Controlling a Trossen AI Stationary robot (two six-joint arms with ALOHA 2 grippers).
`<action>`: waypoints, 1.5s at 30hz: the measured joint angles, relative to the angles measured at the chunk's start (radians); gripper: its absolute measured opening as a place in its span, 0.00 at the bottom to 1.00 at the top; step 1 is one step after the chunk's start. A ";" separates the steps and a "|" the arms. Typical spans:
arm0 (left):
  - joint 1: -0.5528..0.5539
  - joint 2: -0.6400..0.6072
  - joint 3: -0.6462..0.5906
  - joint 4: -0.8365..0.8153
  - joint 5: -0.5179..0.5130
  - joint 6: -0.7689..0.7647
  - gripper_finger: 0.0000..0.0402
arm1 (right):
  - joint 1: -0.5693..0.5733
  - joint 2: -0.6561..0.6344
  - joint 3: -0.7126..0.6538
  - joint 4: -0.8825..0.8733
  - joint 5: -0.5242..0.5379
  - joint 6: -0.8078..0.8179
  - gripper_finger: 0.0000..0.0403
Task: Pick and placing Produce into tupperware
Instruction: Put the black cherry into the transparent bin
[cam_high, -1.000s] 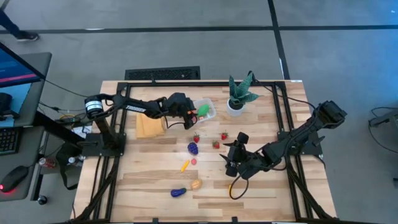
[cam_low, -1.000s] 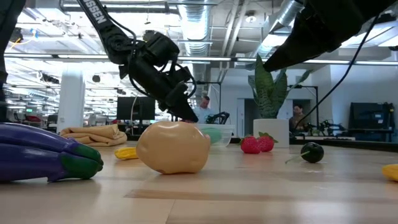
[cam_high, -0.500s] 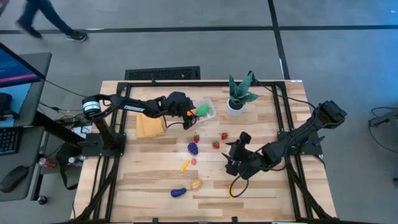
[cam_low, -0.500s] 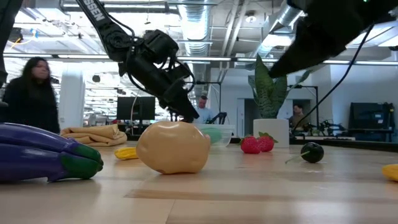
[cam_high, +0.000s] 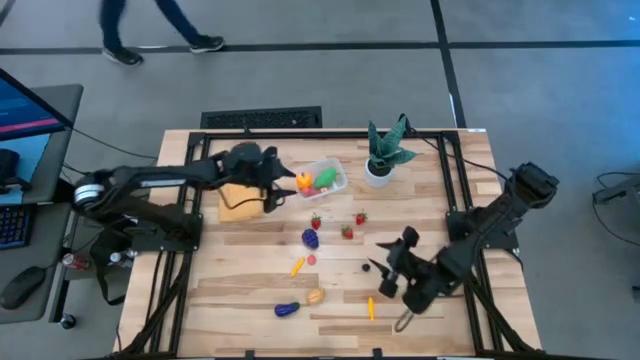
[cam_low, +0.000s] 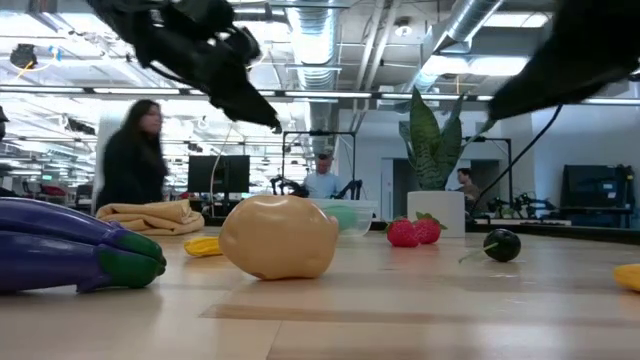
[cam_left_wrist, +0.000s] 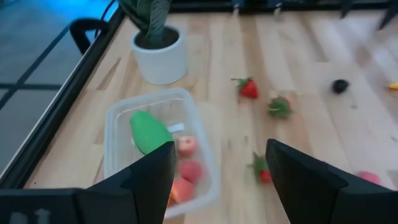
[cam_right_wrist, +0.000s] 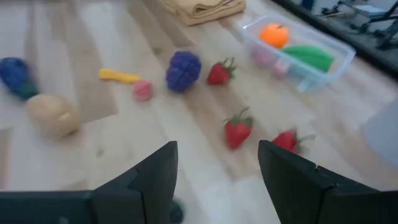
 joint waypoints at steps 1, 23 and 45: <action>-0.004 -0.036 -0.024 0.001 0.004 -0.001 0.61 | 0.025 0.000 -0.012 0.004 0.011 0.040 0.54; -0.283 -0.767 -0.395 0.008 0.080 -0.170 0.61 | 0.142 0.000 -0.331 0.497 0.009 0.011 0.54; -0.577 -0.870 -0.427 -0.001 -0.105 -0.199 0.61 | -0.003 0.000 -0.399 0.753 -0.224 -0.240 0.54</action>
